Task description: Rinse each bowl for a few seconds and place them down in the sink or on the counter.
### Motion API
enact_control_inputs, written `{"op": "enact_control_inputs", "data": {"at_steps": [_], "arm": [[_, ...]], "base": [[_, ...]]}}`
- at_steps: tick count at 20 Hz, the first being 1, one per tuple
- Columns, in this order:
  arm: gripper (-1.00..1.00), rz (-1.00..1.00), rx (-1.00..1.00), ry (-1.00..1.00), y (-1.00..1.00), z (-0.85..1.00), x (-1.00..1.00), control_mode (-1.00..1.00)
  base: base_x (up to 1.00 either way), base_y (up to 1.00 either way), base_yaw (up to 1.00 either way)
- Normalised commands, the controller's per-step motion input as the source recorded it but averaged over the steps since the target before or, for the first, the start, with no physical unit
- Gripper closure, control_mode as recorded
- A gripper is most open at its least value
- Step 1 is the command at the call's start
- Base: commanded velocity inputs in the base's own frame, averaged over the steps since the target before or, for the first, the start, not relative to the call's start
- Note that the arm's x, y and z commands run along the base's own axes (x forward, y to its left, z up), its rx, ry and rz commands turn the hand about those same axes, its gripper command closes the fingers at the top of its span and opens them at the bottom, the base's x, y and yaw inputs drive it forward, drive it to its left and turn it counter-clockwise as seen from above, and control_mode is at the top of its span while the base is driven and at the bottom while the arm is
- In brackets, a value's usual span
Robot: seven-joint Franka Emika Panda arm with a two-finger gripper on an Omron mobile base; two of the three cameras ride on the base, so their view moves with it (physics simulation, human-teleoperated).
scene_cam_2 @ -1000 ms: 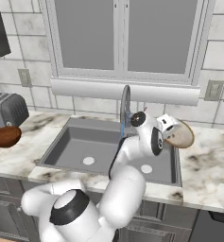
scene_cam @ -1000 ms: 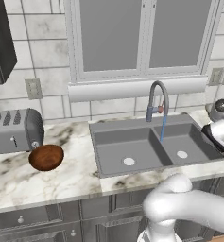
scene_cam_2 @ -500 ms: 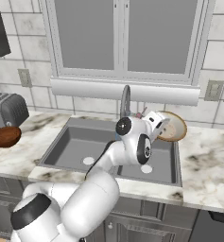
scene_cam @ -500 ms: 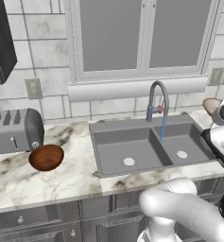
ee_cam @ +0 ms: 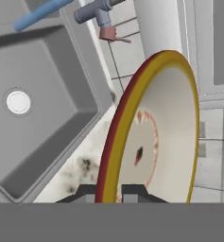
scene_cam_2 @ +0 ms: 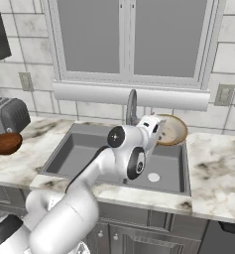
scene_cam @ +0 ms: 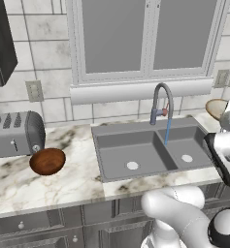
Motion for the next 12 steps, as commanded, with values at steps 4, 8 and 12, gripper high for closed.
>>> {"op": "enact_control_inputs", "data": {"at_steps": [4,8,12], "arm": [[1.0,0.15,-0.14,0.06,0.31,0.05,-0.38,-1.0],[1.0,0.16,-0.13,0.16,0.29,0.01,-0.25,-1.0],[1.0,0.17,-0.1,0.21,0.29,0.08,-0.17,-1.0]], "base": [[0.0,0.0,0.0],[0.0,0.0,0.0],[0.0,0.0,0.0]]}}
